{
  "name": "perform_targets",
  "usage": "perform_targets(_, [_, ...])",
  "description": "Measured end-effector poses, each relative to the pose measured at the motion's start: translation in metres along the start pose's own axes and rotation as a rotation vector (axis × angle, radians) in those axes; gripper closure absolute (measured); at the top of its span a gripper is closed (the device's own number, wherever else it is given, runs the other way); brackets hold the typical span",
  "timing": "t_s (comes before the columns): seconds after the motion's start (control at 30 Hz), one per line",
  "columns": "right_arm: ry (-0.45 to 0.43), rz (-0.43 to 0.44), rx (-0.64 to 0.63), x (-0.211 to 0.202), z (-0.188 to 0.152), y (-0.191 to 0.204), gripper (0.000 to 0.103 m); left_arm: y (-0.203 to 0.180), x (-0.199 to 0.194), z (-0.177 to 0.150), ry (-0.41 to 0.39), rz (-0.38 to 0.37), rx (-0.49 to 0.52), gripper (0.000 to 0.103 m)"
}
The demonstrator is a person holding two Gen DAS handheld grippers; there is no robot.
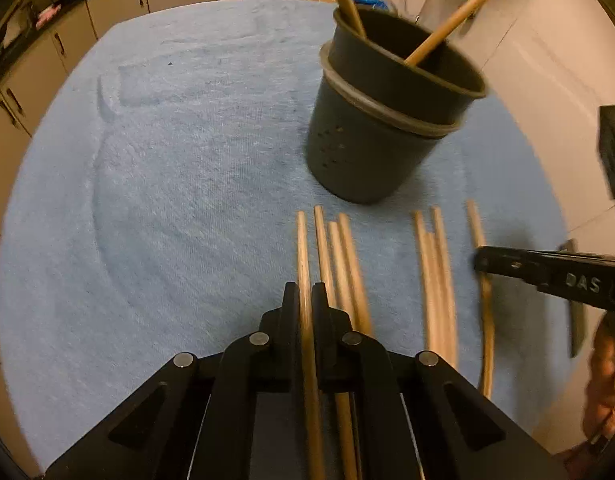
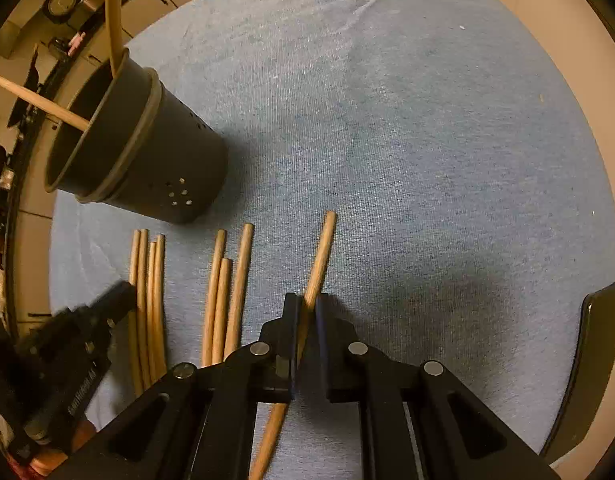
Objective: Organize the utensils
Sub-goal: 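Lift both held chopsticks upright and carry them above the black cup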
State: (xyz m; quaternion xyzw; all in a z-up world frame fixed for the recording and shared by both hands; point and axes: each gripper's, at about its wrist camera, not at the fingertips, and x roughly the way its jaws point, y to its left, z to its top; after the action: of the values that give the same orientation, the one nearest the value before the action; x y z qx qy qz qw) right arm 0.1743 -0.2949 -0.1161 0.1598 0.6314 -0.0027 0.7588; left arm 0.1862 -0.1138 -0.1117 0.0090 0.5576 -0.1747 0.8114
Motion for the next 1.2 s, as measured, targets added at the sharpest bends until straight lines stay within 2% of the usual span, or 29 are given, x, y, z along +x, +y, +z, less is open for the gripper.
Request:
perform_targets(0.23, [-0.132, 0.065, -0.051, -0.038, -0.006, 0.013, 0.096, 0.003, -0.042, -0.012, -0.131, -0.045, -0.043, 0.097])
perform_targets(0.57, [-0.305, 0.102, -0.122, -0.097, -0.039, 0.037, 0.096, 0.009, -0.105, -0.013, -0.267, -0.018, -0.040, 0.097])
perform_targets(0.9, [-0.397, 0.108, -0.150, -0.113, -0.043, 0.067, 0.096, 0.009, -0.153, -0.023, -0.345, -0.002, -0.018, 0.097])
perform_targets(1.2, [-0.423, 0.120, -0.171, -0.122, -0.050, 0.074, 0.096, 0.011, -0.174, -0.035, -0.391, 0.006, -0.020, 0.097])
